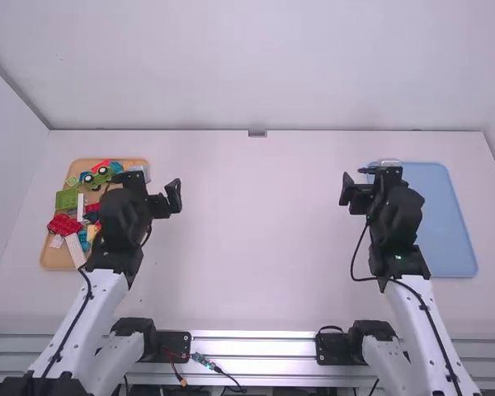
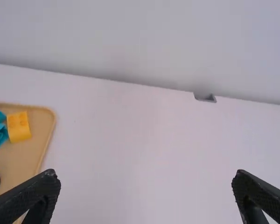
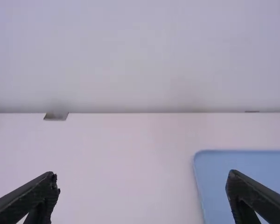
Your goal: Assemble lego blocks to make yellow taxi
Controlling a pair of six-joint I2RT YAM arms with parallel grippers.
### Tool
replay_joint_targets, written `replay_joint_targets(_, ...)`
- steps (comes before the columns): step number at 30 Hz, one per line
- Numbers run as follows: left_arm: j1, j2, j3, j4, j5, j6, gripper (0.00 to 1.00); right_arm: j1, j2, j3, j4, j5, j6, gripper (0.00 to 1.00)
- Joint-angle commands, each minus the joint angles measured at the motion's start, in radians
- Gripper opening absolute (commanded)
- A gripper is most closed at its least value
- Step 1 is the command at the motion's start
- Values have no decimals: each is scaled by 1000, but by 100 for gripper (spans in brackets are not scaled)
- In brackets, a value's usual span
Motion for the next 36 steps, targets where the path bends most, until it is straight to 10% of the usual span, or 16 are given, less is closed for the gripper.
replay_joint_targets(1, 5, 13, 39, 12, -11, -21, 99, 0, 21, 21, 3, -31, 10, 97)
replay_joint_targets(16, 7, 38, 38, 44, -116, -178, 99, 14, 69, 21, 3, -39, 10, 99)
replay_joint_targets(36, 205, 375, 612, -713, -239, -228, 99, 77, 68, 21, 10, -31, -20, 99)
